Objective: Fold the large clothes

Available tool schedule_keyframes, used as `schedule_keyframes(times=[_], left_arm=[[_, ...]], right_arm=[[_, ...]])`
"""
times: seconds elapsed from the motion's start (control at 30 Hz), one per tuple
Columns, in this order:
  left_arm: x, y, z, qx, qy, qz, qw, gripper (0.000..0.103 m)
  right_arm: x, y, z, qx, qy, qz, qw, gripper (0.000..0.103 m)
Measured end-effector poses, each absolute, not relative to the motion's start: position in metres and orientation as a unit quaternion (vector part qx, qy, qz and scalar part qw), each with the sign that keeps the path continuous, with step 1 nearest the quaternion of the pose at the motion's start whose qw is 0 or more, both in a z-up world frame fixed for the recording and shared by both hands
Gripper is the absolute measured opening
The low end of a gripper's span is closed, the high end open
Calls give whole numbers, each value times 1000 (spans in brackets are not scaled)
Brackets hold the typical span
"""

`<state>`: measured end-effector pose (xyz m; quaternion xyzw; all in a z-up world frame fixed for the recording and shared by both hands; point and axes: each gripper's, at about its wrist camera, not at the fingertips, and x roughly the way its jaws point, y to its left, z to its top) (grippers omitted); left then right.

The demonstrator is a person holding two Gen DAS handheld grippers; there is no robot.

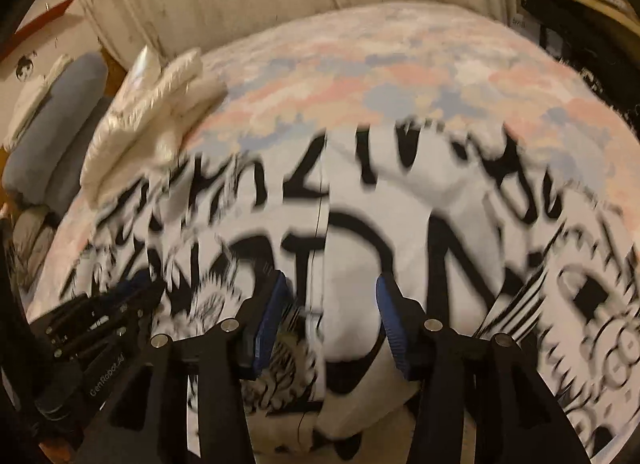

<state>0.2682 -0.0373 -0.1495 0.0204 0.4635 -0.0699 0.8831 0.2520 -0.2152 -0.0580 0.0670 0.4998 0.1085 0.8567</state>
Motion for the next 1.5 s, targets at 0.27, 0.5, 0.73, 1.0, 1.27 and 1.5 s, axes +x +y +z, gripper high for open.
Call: schedule_keyframes(times=[0.27,0.5,0.73,1.0,1.27,1.5], left_arm=[[230,-46,-156,72,447,-63,889,27],[194,-37,-137,47,441,-81,893,41],[150,-10,-101,3,415,-83,906,47],[104,30,-53,-53,366,-81,926,61],[70,74,-29,-127,340,-62,930,72],[72,100,-55,-194,372,-53,906,72]], right_arm=[[201,-205,-71,19,506,101,856,64],[176,-211,-55,40,529,82,844,65],[116,-199,-10,14,479,87,873,65],[59,-166,53,-12,392,116,913,65],[29,-156,94,-12,340,138,930,65],[29,-157,93,-3,339,142,930,65]])
